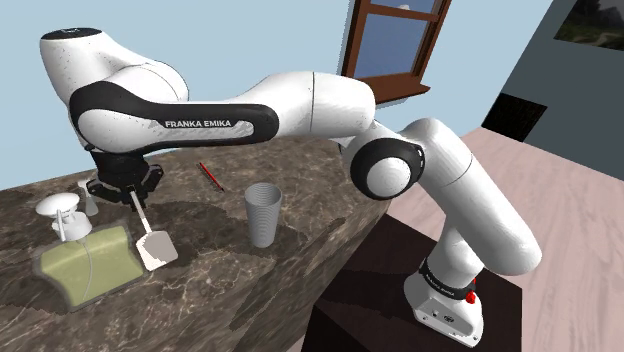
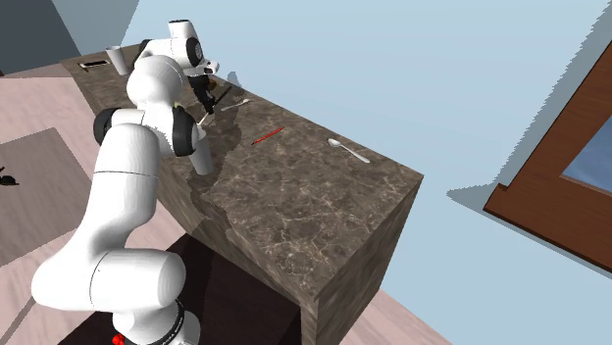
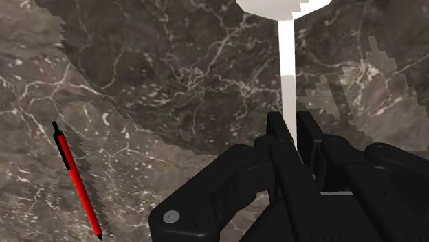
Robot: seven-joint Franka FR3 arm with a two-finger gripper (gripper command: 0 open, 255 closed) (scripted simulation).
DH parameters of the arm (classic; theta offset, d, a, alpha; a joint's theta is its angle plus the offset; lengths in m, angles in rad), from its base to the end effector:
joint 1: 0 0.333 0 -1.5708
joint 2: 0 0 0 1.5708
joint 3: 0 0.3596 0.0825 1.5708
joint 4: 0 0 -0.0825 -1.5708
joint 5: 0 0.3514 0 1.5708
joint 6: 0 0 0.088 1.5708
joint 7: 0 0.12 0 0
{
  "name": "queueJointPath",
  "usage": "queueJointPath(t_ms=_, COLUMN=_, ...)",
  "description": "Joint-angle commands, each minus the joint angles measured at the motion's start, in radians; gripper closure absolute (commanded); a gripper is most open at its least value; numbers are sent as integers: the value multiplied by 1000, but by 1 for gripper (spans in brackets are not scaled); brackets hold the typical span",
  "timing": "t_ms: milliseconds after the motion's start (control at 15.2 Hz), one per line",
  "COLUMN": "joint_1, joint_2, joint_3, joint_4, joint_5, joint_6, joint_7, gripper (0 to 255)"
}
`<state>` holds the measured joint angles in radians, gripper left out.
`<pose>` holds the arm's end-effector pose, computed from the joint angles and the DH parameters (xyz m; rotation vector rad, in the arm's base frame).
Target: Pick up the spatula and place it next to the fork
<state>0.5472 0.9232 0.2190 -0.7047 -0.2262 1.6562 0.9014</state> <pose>0.6354 0.4586 0.4350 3.1155 -0.3275 0.1025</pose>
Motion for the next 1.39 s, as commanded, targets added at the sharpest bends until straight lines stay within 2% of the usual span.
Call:
queueJointPath(t_ms=0, joint_1=-5, joint_2=-9, joint_3=1, joint_4=-43, joint_5=0, joint_6=33, joint_7=5, gripper=255)
queueJointPath(t_ms=726, joint_1=-27, joint_2=-29, joint_3=2, joint_4=-232, joint_5=-6, joint_6=200, joint_7=26, gripper=255)
queueJointPath(t_ms=1254, joint_1=-27, joint_2=-29, joint_3=2, joint_4=-232, joint_5=-6, joint_6=200, joint_7=26, gripper=255)
queueJointPath(t_ms=1320, joint_1=-27, joint_2=-29, joint_3=2, joint_4=-232, joint_5=-6, joint_6=200, joint_7=26, gripper=0)
